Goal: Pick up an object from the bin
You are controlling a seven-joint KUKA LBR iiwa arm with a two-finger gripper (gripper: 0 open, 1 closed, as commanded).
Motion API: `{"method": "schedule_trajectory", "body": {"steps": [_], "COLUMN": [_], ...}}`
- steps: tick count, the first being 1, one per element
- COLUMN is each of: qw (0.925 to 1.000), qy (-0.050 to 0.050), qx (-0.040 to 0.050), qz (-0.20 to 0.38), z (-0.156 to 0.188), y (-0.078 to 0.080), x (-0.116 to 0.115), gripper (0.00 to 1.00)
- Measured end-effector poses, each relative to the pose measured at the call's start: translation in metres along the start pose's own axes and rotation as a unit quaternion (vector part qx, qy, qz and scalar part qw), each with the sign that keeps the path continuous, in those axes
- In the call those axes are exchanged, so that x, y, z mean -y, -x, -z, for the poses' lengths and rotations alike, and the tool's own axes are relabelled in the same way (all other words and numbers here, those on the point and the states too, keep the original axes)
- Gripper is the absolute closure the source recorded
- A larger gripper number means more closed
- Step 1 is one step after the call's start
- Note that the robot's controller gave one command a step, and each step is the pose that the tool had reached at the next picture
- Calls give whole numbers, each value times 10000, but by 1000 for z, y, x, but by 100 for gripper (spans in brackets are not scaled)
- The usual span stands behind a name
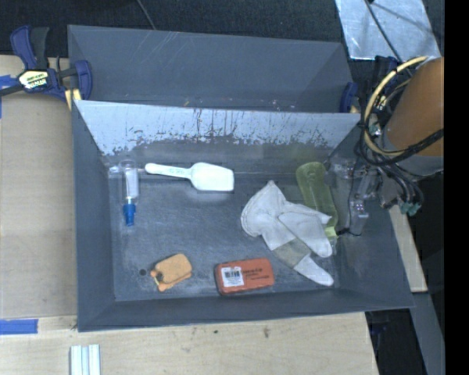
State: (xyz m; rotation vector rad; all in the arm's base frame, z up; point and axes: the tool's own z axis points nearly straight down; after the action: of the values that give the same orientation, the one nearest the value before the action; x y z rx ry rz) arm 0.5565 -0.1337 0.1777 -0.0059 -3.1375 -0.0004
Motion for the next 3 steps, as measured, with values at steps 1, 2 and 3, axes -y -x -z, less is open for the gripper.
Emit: {"method": "schedule_trajectory", "body": {"steps": [1,2,3], "qw": [10000,9999,9992], "qy": [-7,-15,-2], "qx": [40,71,22], "qz": [14,92,-402], "z": [5,-46,-93], "y": [2,-6,5], "x": [-1,-15,-31], "gripper": [0,0,0]}}
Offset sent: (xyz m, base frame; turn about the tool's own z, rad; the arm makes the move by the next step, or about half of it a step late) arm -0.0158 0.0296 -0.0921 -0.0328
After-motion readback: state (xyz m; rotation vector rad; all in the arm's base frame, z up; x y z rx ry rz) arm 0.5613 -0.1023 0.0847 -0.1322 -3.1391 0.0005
